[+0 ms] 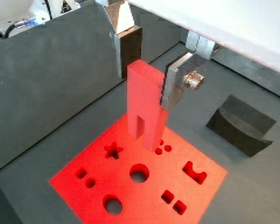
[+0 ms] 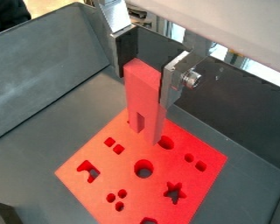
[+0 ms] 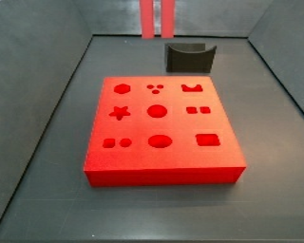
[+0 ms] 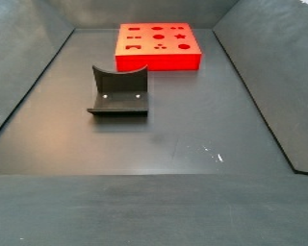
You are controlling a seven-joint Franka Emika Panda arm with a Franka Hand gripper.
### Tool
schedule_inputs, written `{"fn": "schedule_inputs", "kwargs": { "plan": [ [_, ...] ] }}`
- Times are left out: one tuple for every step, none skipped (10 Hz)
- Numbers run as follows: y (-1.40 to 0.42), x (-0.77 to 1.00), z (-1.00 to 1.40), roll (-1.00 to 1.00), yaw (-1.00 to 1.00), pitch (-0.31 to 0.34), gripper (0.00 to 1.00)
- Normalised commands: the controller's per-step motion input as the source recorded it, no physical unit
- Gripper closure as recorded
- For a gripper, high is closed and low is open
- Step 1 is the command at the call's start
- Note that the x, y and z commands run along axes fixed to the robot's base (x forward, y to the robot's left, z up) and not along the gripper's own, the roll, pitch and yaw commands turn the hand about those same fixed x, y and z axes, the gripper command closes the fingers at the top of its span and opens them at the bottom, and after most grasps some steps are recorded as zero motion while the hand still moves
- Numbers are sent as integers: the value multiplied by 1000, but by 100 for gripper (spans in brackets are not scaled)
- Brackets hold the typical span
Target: Insert the double-square object.
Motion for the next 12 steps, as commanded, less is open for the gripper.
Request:
{"fn": "schedule_inputs", "kwargs": {
  "plan": [
    [-154, 757, -400, 46, 0, -26, 100],
    [-114, 1000, -440, 0, 0, -9, 100],
    [-109, 1000, -437, 0, 0, -37, 100],
    [-66, 1000, -463, 0, 0, -4, 100],
    [-20, 1000, -583, 104, 0, 60, 100],
    [-49, 1000, -489, 166, 0, 83, 100],
    [-51, 1000, -429, 179, 0, 80, 100],
    [-71, 1000, -360, 266, 0, 131, 100],
    [0, 946, -231, 289, 94, 213, 100],
    [0, 854, -103, 186, 326, 193, 100],
    [0, 894, -29, 157, 309, 156, 100],
    [0, 866, -34, 187, 360, 164, 100]
  ]
}}
